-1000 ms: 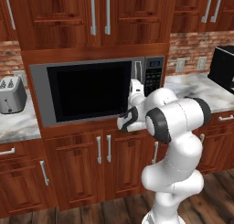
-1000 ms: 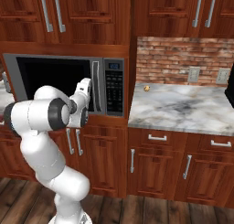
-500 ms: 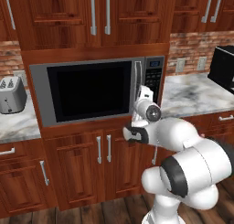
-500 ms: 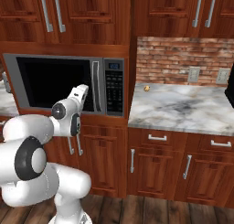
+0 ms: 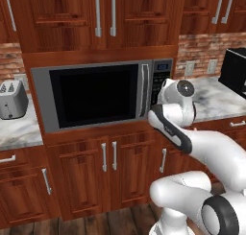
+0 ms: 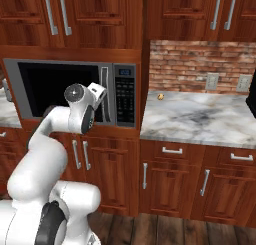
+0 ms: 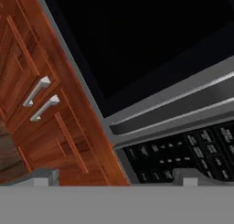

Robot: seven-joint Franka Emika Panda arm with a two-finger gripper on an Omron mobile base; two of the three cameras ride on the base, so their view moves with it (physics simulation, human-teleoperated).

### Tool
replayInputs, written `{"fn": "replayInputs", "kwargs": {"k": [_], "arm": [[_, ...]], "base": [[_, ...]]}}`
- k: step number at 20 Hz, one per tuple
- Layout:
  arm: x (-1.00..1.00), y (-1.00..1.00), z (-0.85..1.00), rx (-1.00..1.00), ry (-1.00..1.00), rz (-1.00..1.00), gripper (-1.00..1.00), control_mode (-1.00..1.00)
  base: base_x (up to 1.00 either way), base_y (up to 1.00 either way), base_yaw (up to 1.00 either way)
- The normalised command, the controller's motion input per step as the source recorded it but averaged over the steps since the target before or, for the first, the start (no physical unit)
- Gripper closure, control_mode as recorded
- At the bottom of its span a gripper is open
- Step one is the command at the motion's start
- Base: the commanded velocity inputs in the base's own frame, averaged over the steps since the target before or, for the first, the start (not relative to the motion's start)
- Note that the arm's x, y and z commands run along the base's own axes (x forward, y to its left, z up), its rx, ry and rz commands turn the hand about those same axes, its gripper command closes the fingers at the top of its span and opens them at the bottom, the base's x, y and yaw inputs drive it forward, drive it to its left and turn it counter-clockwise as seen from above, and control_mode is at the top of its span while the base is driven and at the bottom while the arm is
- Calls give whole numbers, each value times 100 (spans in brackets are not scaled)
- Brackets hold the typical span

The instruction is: Pick the tomato from the sink and place it in the bowl. Then pick the bowl and place it in the microwave. Then close the microwave door and press the start button.

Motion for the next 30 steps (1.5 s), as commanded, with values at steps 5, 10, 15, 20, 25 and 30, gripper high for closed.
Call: {"fn": "replayInputs", "kwargs": {"k": [5,10,15,20,25,30], "arm": [[-31,-80,-29,8,9,7,-100,-100],[-19,-50,-38,7,-10,25,-100,-100],[-6,-22,-7,1,-22,24,-100,-100],[0,-18,-8,0,-15,16,-100,-100],[0,-6,-13,0,-10,2,-100,-100],[0,-2,-16,0,-7,0,-100,-100]], "base": [[0,0,0],[0,0,0],[0,0,0],[0,0,0],[0,0,0],[0,0,0]]}}
